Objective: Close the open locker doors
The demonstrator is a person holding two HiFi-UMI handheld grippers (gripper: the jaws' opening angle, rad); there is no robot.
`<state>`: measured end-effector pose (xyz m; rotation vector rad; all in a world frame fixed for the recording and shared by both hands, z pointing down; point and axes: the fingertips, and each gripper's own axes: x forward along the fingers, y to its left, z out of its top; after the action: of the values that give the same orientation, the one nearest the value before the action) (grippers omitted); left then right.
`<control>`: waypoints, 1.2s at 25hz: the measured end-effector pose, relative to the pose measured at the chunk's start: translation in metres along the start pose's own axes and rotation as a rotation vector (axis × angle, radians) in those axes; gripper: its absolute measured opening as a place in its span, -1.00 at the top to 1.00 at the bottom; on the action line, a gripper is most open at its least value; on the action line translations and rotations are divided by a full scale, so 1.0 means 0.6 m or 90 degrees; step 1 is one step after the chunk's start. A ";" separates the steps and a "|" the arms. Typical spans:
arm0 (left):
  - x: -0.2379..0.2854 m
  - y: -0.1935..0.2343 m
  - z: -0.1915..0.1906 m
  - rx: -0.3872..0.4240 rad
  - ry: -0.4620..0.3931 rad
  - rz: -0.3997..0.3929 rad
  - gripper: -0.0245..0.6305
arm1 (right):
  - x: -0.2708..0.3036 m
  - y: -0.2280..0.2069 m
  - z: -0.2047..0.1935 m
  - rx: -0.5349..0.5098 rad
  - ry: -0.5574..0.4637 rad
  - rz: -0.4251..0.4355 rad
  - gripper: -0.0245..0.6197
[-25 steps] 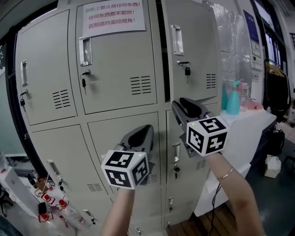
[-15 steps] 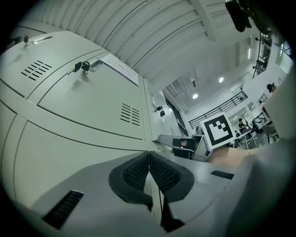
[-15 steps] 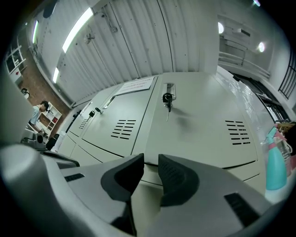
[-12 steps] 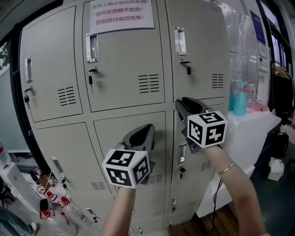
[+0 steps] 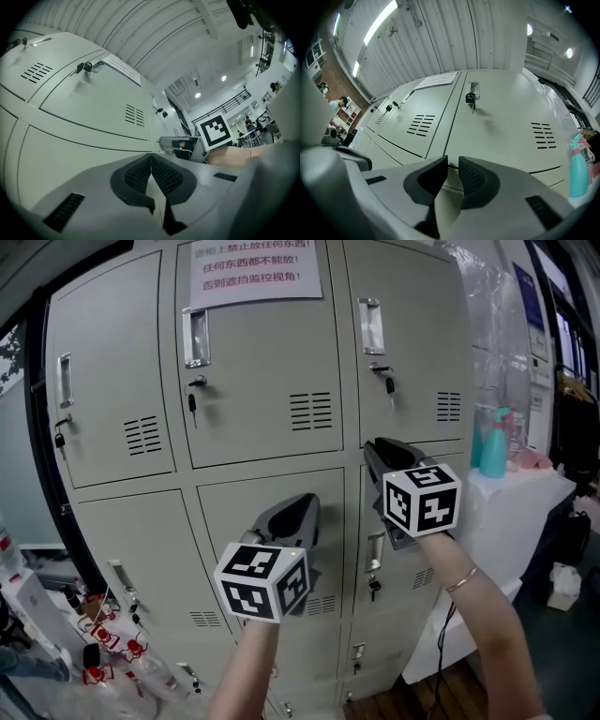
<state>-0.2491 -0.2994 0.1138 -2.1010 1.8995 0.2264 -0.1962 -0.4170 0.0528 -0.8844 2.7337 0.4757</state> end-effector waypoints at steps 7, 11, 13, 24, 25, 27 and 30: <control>-0.001 -0.011 -0.008 -0.006 0.003 -0.011 0.86 | -0.041 0.018 0.016 0.051 -0.036 0.025 0.74; 0.002 -0.024 -0.015 -0.007 0.004 -0.019 0.86 | -0.088 0.026 0.020 0.062 -0.047 0.031 0.74; 0.000 -0.027 -0.017 -0.008 0.002 -0.016 0.86 | -0.115 0.027 0.018 0.062 -0.051 0.027 0.74; 0.010 -0.091 -0.052 -0.023 0.009 -0.072 0.86 | -0.250 -0.008 -0.027 0.061 -0.027 -0.043 0.83; 0.010 -0.099 -0.058 -0.024 0.012 -0.080 0.86 | -0.262 -0.011 -0.034 0.054 -0.021 -0.054 0.85; 0.010 -0.115 -0.073 -0.028 0.020 -0.094 0.86 | -0.284 -0.017 -0.051 0.044 -0.005 -0.075 0.86; 0.005 -0.134 -0.104 -0.040 0.038 -0.109 0.86 | -0.317 -0.023 -0.081 0.052 0.019 -0.099 0.89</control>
<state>-0.1746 -0.3157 0.1806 -2.3216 1.7528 0.1900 -0.0428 -0.3457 0.1534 -1.0793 2.6636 0.3204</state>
